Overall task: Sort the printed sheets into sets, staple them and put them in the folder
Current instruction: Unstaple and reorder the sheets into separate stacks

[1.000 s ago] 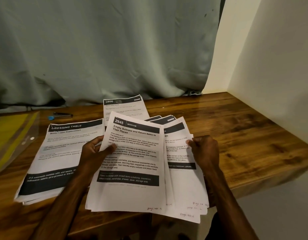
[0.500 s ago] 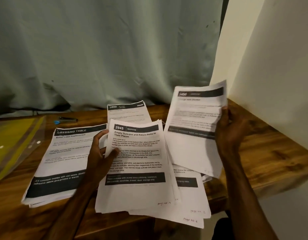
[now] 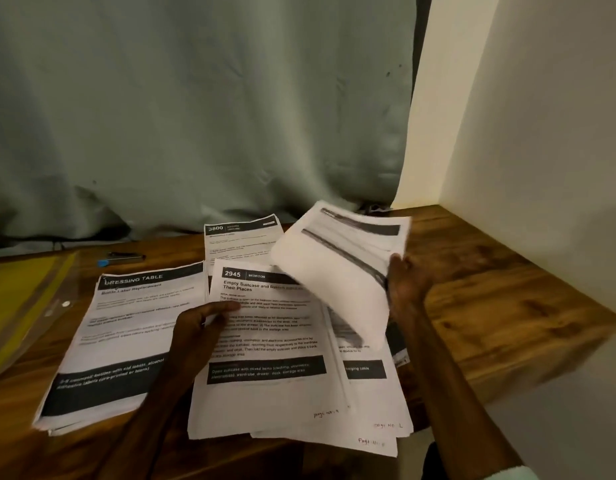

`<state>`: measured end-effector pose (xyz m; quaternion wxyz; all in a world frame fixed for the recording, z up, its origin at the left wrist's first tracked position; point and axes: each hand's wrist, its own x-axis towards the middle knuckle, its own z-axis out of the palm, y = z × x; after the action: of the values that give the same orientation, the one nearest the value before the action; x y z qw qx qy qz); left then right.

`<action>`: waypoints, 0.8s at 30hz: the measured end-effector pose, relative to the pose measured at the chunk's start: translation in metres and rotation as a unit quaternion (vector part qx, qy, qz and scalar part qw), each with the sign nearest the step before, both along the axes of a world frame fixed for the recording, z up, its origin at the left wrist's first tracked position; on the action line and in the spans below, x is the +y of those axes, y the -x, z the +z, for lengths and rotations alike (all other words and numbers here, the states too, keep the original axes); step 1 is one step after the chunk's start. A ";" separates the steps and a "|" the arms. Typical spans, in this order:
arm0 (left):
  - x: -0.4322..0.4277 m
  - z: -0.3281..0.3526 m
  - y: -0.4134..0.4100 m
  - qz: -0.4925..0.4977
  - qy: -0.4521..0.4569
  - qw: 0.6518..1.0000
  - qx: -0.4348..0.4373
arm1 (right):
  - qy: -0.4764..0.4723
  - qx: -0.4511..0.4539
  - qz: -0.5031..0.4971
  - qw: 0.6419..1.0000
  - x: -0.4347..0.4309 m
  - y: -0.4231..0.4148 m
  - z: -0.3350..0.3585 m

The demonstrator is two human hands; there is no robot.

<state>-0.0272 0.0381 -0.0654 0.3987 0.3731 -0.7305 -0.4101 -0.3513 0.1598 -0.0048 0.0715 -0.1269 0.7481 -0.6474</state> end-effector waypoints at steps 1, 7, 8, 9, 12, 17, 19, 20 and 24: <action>0.002 0.003 0.001 -0.004 -0.016 1.000 0.015 | 0.005 0.032 0.019 0.999 -0.003 -0.015 -0.006; 0.019 0.026 0.004 -0.007 -0.291 0.938 0.188 | 0.017 0.186 0.246 0.951 -0.007 -0.089 -0.046; 0.019 0.028 0.004 -0.013 -0.310 0.934 0.178 | 0.007 0.206 0.283 0.937 -0.007 -0.098 -0.049; 0.018 0.029 0.004 -0.018 -0.301 0.942 0.148 | -0.011 0.212 0.298 0.930 -0.006 -0.107 -0.050; 0.014 0.024 0.002 0.003 -0.239 0.968 0.076 | -0.029 0.208 0.295 0.932 -0.003 -0.109 -0.050; 0.011 0.026 -0.005 0.008 -0.212 0.971 0.110 | -0.094 0.220 0.165 0.957 0.024 -0.068 -0.046; 0.010 0.027 -0.004 0.013 -0.202 0.970 0.133 | -0.156 0.228 0.118 0.954 0.039 -0.045 -0.053; 0.009 0.027 -0.004 0.017 -0.197 0.971 0.135 | -0.199 0.231 0.115 0.945 0.045 -0.037 -0.055; 0.002 0.024 -0.006 0.035 -0.182 0.975 0.118 | -0.275 0.199 0.138 0.930 0.052 -0.028 -0.064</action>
<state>-0.0215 0.0405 -0.0411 0.4214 0.4143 -0.5776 -0.5631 -0.3235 0.2123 -0.0688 0.0420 -0.3309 0.8707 -0.3615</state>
